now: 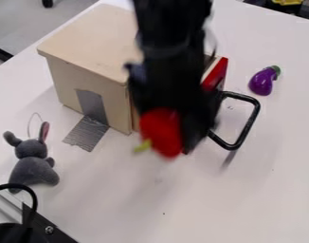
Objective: Put the red pepper in the drawer
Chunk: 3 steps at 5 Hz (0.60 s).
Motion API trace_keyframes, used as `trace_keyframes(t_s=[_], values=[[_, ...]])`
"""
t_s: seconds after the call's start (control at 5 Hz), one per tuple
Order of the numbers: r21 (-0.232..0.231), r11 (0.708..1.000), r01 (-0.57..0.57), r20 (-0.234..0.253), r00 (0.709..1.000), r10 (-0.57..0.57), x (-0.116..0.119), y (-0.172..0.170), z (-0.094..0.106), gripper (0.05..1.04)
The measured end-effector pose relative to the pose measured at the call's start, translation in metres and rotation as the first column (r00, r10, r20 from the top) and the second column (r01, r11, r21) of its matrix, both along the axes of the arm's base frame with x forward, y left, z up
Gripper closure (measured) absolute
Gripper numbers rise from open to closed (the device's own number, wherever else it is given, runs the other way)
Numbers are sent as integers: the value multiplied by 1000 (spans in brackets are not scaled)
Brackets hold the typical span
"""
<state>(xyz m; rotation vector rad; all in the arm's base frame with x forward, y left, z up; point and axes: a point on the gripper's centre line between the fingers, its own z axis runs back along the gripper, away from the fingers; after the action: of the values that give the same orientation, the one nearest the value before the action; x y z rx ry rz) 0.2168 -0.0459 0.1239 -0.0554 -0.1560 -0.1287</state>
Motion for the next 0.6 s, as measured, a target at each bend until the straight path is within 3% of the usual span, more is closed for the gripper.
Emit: trace_keyframes(t_s=[0.2,0.6], values=[[0,998,-69,-7,998,69,32,16,2,229],[26,983,-179,-23,983,180,76,45,-19,229]])
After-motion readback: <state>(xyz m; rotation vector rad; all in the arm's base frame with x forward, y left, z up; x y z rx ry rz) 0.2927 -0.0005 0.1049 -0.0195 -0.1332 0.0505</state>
